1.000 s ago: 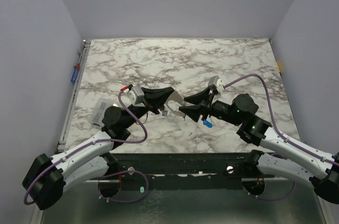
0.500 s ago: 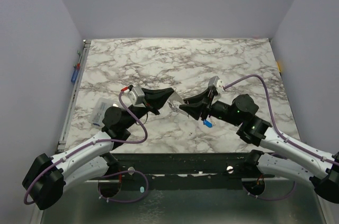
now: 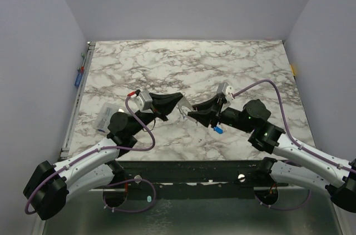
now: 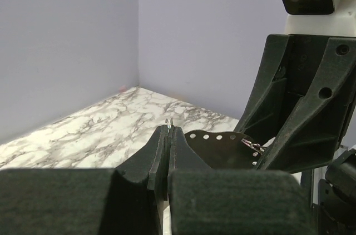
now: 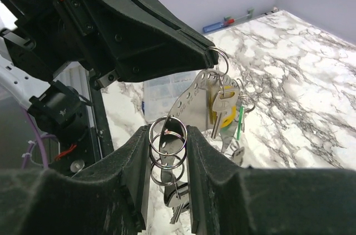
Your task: Put the keys on the keyring
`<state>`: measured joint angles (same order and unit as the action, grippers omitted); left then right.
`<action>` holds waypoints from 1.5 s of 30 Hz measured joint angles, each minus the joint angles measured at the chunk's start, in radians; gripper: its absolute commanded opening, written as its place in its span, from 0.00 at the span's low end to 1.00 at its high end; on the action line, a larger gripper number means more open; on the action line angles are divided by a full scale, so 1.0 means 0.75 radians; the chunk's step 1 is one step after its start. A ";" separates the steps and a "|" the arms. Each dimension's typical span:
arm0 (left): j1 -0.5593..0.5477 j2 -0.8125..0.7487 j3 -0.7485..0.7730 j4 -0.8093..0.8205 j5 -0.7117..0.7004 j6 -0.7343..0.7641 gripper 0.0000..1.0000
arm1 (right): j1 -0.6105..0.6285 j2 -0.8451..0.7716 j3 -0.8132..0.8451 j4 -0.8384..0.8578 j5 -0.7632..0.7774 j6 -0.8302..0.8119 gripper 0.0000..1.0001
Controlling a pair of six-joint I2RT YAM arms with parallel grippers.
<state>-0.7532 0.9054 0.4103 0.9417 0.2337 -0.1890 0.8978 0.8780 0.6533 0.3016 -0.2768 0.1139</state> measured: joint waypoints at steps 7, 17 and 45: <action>-0.003 -0.012 -0.004 -0.054 0.018 0.039 0.00 | 0.000 -0.026 0.000 -0.065 -0.104 -0.120 0.19; -0.011 -0.044 0.056 -0.287 0.160 0.120 0.08 | -0.002 -0.050 0.000 -0.128 -0.239 -0.224 0.14; -0.008 -0.254 0.401 -1.313 0.602 0.775 0.62 | 0.006 -0.022 0.096 -0.492 -0.428 -0.355 0.04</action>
<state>-0.7589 0.7147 0.7109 -0.0429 0.6853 0.3920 0.9024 0.8616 0.7254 -0.0673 -0.5980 -0.1520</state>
